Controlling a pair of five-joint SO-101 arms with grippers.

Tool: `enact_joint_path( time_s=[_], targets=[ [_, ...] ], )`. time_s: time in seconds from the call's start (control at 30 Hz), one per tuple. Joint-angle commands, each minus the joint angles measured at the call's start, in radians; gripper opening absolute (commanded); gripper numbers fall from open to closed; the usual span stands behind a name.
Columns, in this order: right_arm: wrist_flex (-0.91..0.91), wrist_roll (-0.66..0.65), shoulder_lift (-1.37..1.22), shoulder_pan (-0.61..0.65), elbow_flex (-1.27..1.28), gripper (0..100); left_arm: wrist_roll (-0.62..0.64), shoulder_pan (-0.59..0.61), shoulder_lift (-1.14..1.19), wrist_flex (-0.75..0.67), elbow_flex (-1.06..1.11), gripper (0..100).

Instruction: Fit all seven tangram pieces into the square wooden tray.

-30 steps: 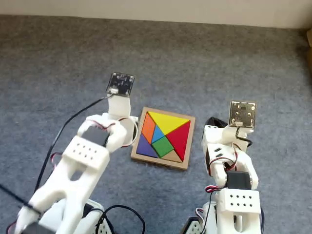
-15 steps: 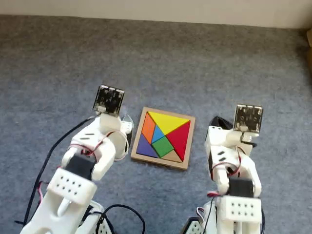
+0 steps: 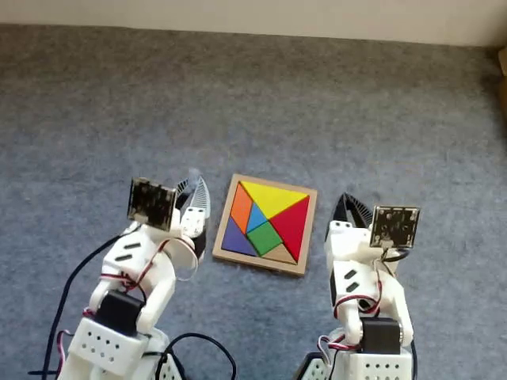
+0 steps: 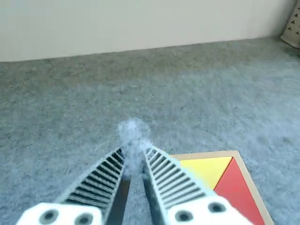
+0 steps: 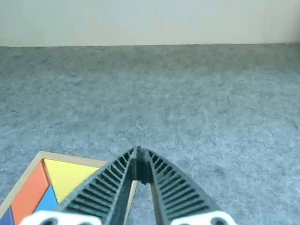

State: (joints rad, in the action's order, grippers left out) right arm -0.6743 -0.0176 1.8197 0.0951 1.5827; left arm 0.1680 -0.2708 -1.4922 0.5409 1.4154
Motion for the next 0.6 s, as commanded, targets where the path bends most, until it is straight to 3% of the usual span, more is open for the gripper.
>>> enact_joint_path(
  time_s=[0.0, 0.27, 0.4, 0.57],
  targets=[
    [-0.002, 0.003, 0.018, 0.012, -0.015, 0.6, -0.012, 0.018, -0.124, -0.044, 0.047, 1],
    [-0.008, 0.009, 0.018, 0.001, 0.018, 0.6, -0.012, 0.209, -0.335, -0.031, 0.283, 1],
    [-0.004, 0.005, 0.018, -0.058, 0.183, 0.6, -0.012, 0.311, -0.335, 0.097, 0.278, 1],
    [-0.17, 0.009, 0.016, -0.058, 0.243, 0.6, -0.012, 0.337, -0.332, 0.256, 0.28, 1]
  ],
)
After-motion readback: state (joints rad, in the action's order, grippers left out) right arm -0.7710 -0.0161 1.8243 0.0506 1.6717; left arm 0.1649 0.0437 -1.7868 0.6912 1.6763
